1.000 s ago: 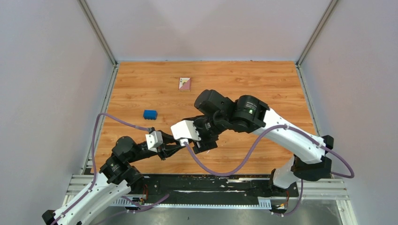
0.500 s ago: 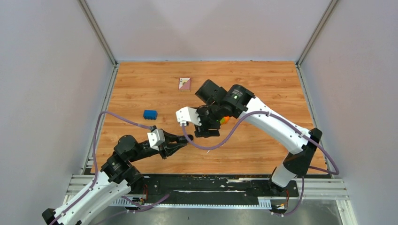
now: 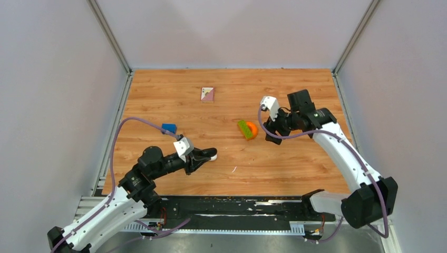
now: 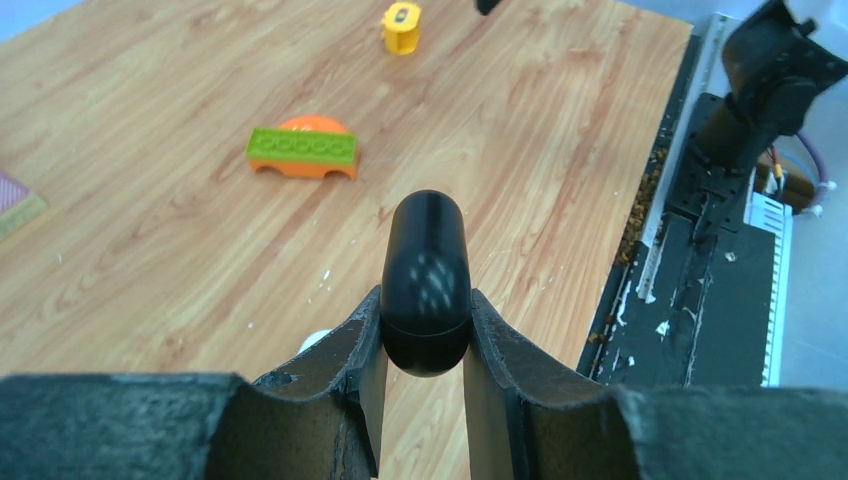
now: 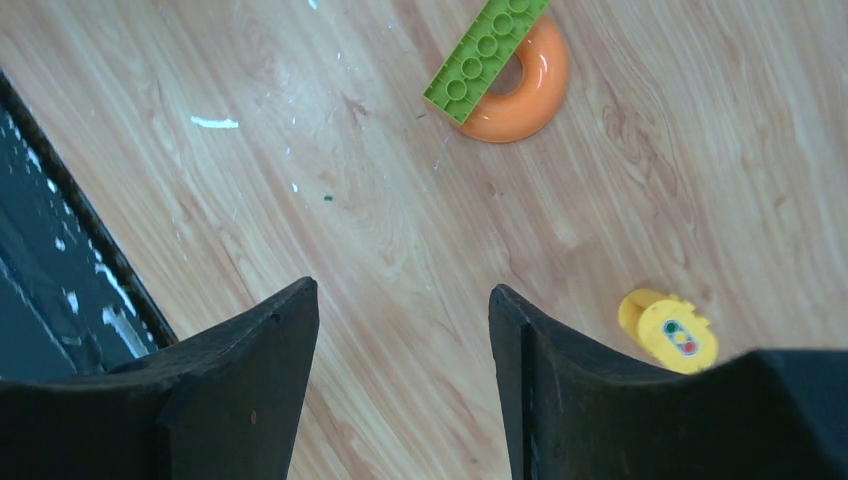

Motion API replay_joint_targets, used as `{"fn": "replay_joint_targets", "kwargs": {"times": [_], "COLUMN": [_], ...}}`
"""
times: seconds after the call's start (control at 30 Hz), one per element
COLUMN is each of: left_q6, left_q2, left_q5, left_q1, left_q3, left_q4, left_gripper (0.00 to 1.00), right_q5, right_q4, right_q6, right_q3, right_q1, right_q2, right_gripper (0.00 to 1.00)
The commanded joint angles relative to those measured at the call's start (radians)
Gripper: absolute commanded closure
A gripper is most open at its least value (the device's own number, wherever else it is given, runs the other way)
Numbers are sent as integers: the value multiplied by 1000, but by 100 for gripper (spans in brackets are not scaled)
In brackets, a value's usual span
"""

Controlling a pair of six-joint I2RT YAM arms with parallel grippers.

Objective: Insert the wireless bluetooth earbuds into the charging case
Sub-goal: Place the charging case at the center of the board.

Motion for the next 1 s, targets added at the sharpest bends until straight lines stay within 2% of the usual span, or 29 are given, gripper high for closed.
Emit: {"fn": "replay_joint_targets", "kwargs": {"times": [0.0,0.13,0.33,0.6,0.77,0.97], "left_q6": [-125,-323,-597,-729,-806,-759], "left_q2": [99,247,403,799,937,1047], "left_q5": [-105,-90,-150,-127,-161,-172], "left_q1": [2,2,-9,-101,-113,-113], "left_q3": [102,193,144,223,218,301], "left_q4": [4,33,249,297,367,224], "left_gripper": [98,98,95,89,82,68], "right_q5": [-62,-89,-122,-160,-177,-185], "right_q4": [332,464,527,604,618,624], "right_q6": [219,334,372,372,370,362], "right_q3": [-177,-315,-369,-457,-471,-482], "right_q1": [-39,-73,-160,-185,-190,-194], "right_q2": [-131,-208,-259,-325,-340,-341], "right_gripper": [36,33,29,28,26,26]}}
